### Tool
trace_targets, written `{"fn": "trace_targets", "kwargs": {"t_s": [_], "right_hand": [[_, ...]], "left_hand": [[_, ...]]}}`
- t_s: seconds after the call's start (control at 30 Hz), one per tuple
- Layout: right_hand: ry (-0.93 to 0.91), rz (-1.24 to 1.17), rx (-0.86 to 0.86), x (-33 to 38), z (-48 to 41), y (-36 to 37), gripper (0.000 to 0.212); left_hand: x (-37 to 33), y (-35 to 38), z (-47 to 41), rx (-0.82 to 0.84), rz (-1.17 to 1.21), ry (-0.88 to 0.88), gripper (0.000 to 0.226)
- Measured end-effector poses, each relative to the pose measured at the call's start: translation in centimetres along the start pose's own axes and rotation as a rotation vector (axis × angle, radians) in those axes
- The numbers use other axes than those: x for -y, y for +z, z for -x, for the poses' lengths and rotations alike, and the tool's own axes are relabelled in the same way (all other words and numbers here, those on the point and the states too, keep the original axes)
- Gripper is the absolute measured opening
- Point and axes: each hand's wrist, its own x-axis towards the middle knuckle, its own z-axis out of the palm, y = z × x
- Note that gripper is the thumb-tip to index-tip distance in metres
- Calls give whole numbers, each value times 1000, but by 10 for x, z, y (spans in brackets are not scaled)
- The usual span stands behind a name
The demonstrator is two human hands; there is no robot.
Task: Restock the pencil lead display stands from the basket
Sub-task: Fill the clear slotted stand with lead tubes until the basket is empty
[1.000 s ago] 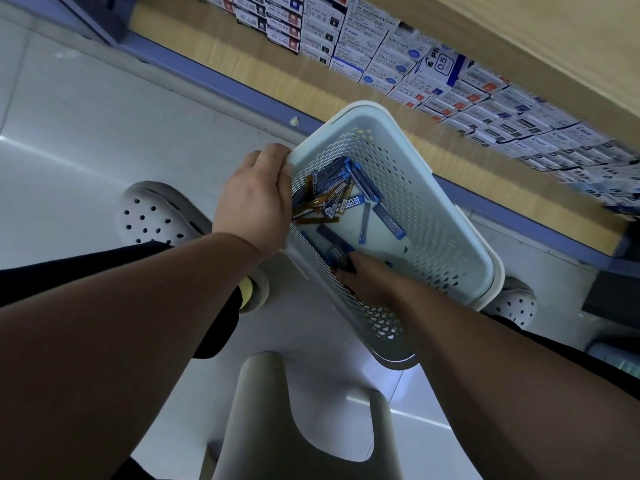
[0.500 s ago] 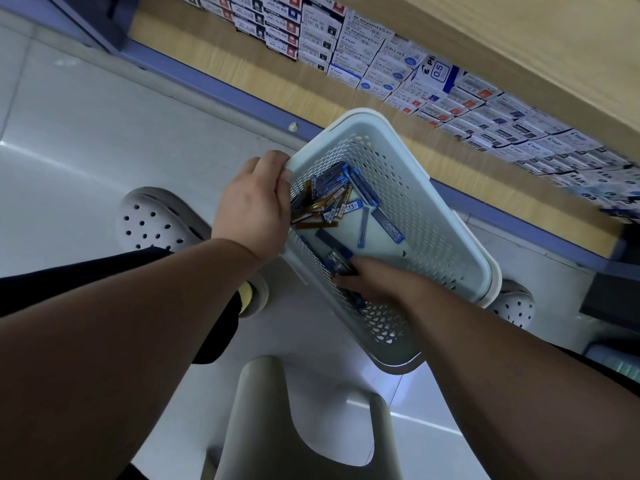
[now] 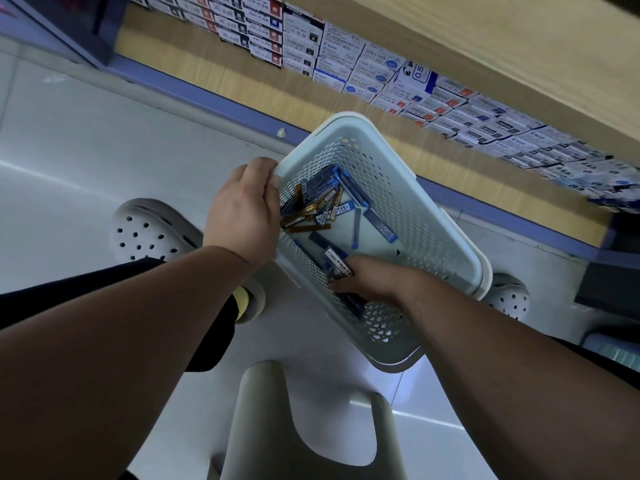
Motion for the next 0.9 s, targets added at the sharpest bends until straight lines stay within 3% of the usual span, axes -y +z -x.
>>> {"fn": "trace_targets", "kwargs": {"t_s": [0.2, 0.4, 0.6, 0.9], "right_hand": [[-25, -27, -18, -4, 1, 2, 15], [-70, -284, -62, -6, 3, 5, 19], [-31, -282, -1, -12, 3, 5, 29], [-82, -301, 50, -7, 9, -1, 17]], "left_hand": [[0, 0, 0, 0, -14, -2, 25], [-1, 0, 0, 4, -8, 0, 25], [0, 0, 0, -5, -10, 0, 26], [-1, -1, 0, 3, -15, -1, 25]]}}
